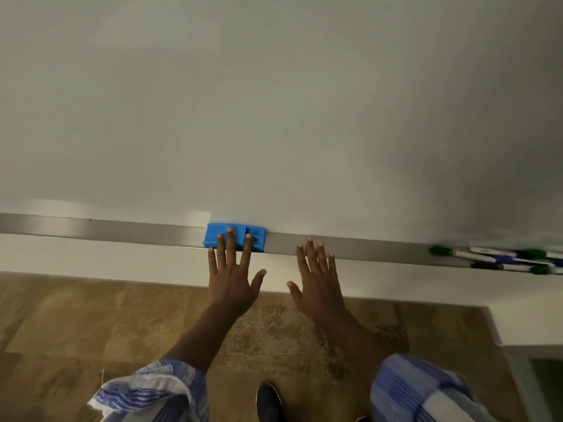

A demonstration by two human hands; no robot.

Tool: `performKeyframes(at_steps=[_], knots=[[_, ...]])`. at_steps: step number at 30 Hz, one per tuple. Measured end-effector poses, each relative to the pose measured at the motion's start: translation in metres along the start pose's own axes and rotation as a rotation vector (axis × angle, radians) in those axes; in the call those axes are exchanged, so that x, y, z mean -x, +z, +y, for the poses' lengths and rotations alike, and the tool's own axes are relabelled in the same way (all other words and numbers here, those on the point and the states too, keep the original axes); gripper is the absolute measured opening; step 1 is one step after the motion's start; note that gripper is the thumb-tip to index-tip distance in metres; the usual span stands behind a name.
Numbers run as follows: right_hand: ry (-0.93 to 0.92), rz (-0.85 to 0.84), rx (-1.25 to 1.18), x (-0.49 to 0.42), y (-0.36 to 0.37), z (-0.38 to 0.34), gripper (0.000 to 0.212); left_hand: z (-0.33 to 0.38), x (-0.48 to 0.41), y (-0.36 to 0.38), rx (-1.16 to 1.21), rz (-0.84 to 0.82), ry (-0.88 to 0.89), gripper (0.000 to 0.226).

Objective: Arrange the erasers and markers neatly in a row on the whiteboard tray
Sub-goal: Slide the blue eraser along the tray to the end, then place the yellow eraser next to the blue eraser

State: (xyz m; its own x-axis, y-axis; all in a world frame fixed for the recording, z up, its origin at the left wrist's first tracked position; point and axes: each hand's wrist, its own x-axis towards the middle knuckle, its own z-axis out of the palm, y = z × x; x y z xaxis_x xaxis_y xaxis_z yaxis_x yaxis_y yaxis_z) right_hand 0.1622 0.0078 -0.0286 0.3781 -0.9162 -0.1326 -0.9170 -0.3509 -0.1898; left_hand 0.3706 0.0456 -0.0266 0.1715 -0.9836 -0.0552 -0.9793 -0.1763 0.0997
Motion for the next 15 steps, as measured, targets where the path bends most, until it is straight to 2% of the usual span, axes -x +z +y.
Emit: performKeyframes(at_steps=[7,15], knots=[[-0.021,0.005,-0.135,0.015,-0.019,0.04,0.085,0.083,0.005,0.008,0.011,-0.015,0.208,0.088],[0.078,0.083,-0.214,0.062,-0.045,0.17,0.082,0.224,-0.001,0.024,0.022,-0.114,0.417,0.087]])
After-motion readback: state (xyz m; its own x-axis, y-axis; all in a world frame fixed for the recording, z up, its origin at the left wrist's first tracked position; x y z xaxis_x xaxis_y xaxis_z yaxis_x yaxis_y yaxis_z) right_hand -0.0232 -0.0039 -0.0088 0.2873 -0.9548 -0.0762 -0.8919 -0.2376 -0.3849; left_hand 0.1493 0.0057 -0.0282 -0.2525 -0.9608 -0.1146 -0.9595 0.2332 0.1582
